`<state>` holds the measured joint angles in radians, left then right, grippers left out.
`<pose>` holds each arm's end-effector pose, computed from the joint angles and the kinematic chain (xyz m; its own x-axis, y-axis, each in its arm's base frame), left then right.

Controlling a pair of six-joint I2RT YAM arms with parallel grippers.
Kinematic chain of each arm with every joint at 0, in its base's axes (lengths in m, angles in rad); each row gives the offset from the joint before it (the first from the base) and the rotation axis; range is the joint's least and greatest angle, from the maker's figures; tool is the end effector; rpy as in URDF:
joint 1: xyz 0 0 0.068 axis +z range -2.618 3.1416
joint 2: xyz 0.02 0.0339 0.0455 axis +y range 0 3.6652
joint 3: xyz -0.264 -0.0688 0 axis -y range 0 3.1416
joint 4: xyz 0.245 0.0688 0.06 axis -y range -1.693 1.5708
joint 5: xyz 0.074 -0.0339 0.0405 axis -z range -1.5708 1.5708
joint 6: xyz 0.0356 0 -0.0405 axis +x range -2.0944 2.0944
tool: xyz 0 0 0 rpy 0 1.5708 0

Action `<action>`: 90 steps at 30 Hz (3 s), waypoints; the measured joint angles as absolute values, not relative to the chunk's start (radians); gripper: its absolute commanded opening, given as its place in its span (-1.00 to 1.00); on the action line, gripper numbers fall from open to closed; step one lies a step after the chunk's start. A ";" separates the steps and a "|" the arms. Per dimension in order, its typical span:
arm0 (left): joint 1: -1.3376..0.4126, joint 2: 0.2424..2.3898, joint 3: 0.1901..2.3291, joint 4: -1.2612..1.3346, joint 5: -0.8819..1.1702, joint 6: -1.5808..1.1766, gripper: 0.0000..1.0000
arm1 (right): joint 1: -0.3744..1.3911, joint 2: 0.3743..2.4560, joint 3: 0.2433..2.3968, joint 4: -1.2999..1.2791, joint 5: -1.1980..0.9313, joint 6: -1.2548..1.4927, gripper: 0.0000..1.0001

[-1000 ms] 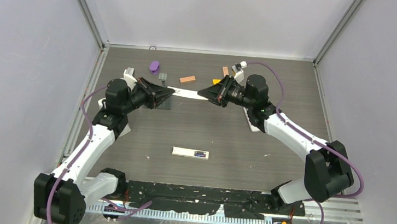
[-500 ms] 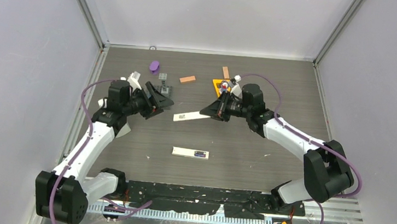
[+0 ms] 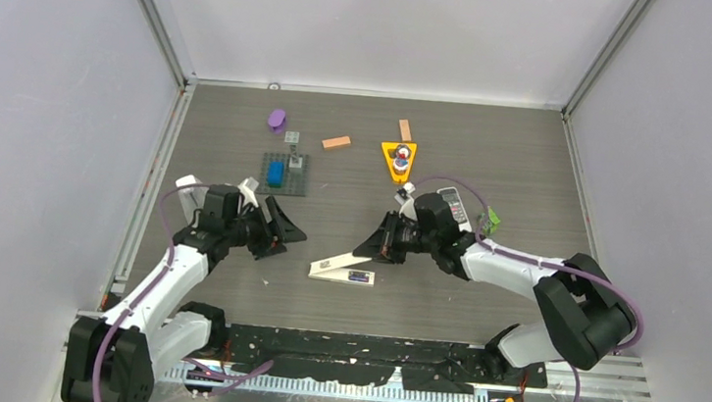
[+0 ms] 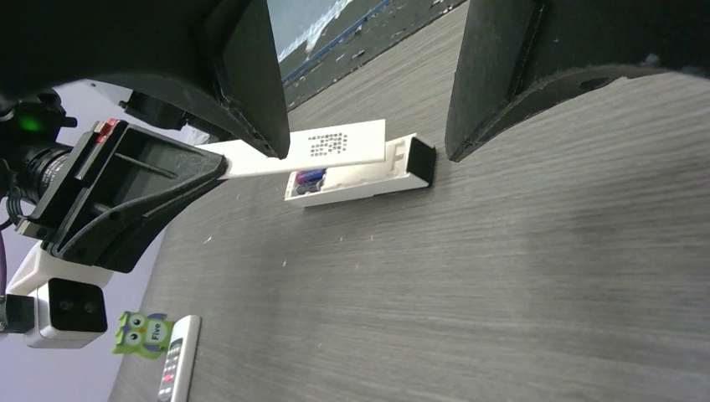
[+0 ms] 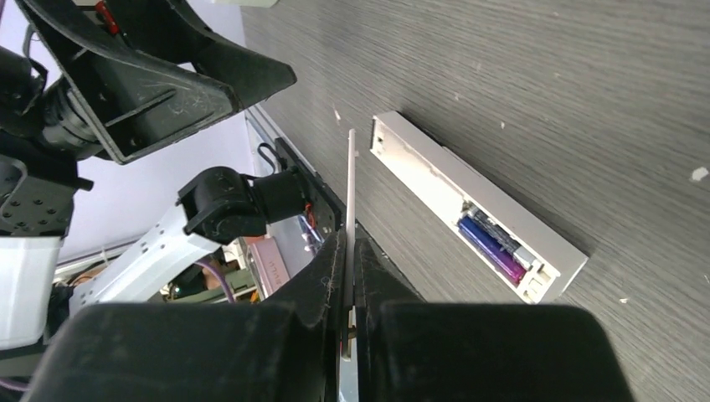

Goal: Load the batteries into the remote control
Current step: Load the battery cover into the remote control.

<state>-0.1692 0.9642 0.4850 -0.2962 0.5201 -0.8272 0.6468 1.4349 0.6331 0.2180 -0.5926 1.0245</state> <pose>0.1838 -0.0493 0.1973 -0.8321 -0.5058 -0.2274 -0.1721 0.6253 -0.7611 0.2147 0.1871 0.1837 -0.9734 0.1531 -0.1704 -0.0771 0.4818 0.8729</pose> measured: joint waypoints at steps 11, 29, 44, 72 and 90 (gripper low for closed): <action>-0.178 0.945 0.399 -0.297 0.519 -0.828 0.35 | 0.740 1.414 0.538 0.341 -0.419 1.066 -0.89; -0.233 0.994 0.344 -0.204 0.522 -0.836 0.35 | 0.804 1.374 0.390 0.488 -0.290 1.185 -0.89; -0.283 1.033 0.327 -0.154 0.513 -0.857 0.29 | 0.808 1.462 0.369 0.590 -0.321 1.221 -0.89; -0.360 1.098 0.318 -0.117 0.488 -0.855 0.08 | 0.806 1.424 0.385 0.476 -0.305 1.153 -0.89; -0.406 1.148 0.350 -0.128 0.462 -0.857 0.05 | 0.806 1.425 0.402 0.439 -0.300 1.127 -0.89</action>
